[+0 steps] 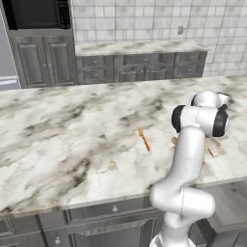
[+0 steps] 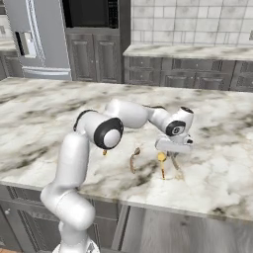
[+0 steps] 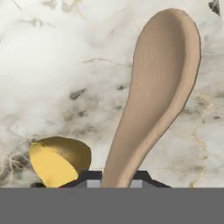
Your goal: Organize the utensils by type. Pick up the wooden spoons from the counter and place them in the open cabinet. Then pick up the metallic utensils from the counter and place them in the open drawer.
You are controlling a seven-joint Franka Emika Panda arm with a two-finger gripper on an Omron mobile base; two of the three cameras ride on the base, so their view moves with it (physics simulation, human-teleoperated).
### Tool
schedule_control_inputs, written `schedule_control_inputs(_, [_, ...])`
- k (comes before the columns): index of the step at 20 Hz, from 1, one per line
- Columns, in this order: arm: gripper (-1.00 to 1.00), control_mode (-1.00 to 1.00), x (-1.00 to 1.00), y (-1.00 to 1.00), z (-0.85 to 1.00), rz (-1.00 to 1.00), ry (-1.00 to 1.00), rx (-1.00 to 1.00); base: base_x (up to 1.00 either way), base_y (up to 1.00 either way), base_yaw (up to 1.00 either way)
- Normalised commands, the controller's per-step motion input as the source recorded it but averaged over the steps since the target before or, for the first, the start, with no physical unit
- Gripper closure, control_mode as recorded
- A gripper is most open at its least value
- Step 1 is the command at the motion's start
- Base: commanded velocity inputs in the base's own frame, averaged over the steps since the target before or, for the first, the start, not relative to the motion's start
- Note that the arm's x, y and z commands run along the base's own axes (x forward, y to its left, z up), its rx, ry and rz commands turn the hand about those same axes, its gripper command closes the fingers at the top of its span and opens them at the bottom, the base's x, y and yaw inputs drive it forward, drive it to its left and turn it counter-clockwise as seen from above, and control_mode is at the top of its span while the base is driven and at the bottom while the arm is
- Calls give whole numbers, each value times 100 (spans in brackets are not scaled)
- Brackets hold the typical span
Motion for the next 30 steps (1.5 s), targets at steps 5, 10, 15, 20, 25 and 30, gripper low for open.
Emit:
schedule_control_inputs(5, [100,-100,-11,22,100,1,-55,7,0,0,0])
schedule_control_inputs(10, [100,-100,-97,50,82,2,-42,1,0,0,0])
schedule_control_inputs(15, [100,-100,-100,87,72,6,-15,-2,0,0,0])
schedule_control_inputs(20, [100,-100,-90,100,52,31,0,-30,0,0,0])
schedule_control_inputs(25, [100,-100,-26,97,1,49,3,-40,0,0,0])
schedule_control_inputs(30, [100,-100,0,68,1,51,2,-20,0,0,0])
